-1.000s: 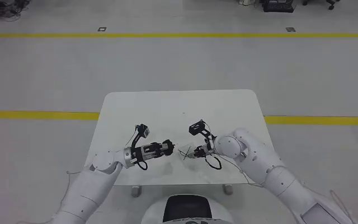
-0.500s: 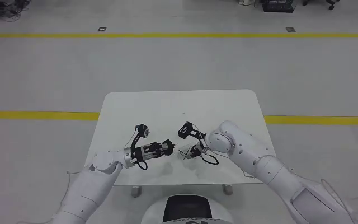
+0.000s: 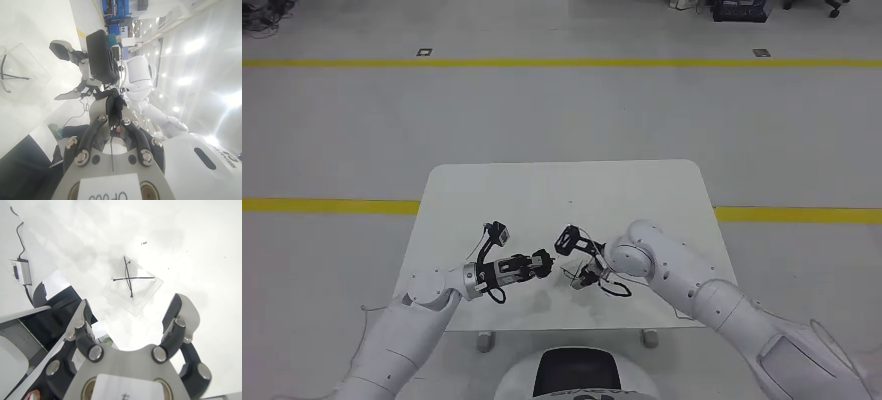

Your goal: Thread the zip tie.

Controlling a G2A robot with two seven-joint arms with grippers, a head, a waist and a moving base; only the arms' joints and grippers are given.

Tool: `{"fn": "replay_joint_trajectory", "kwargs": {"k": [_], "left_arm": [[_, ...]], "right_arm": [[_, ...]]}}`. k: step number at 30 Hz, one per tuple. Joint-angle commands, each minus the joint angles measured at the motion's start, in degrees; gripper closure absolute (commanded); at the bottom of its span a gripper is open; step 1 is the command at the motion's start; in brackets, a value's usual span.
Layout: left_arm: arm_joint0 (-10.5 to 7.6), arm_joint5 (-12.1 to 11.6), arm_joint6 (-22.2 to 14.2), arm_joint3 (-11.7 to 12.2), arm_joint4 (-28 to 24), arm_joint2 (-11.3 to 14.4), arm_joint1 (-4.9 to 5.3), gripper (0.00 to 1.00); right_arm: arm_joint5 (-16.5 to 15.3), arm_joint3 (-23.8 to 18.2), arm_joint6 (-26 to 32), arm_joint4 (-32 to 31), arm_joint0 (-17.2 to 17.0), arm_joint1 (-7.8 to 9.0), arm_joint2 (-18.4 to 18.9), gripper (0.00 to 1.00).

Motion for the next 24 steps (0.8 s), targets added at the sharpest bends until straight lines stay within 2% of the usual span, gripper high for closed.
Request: {"fn": "replay_joint_trajectory", "kwargs": {"k": [1, 15, 19, 24], "left_arm": [[0.00, 0.0, 0.0, 0.0, 0.0, 0.0, 0.00, 1.00], [0.00, 0.0, 0.0, 0.0, 0.0, 0.0, 0.00, 1.00], [0.00, 0.0, 0.0, 0.0, 0.0, 0.0, 0.00, 1.00], [0.00, 0.0, 0.0, 0.0, 0.0, 0.0, 0.00, 1.00]], "right_arm": [[-1.0, -0.2, 0.2, 0.0, -0.1, 0.05, 0.0, 0.00], [-1.9, -0.6, -2.7, -3.3, -0.9, 0.07, -0.7, 0.00], [-1.9, 0.2, -4.1, -2.7, -0.8, 0.04, -1.0, 0.50], [-1.9, 1.4, -5.1, -1.6, -0.4, 0.04, -1.7, 0.56]]}}
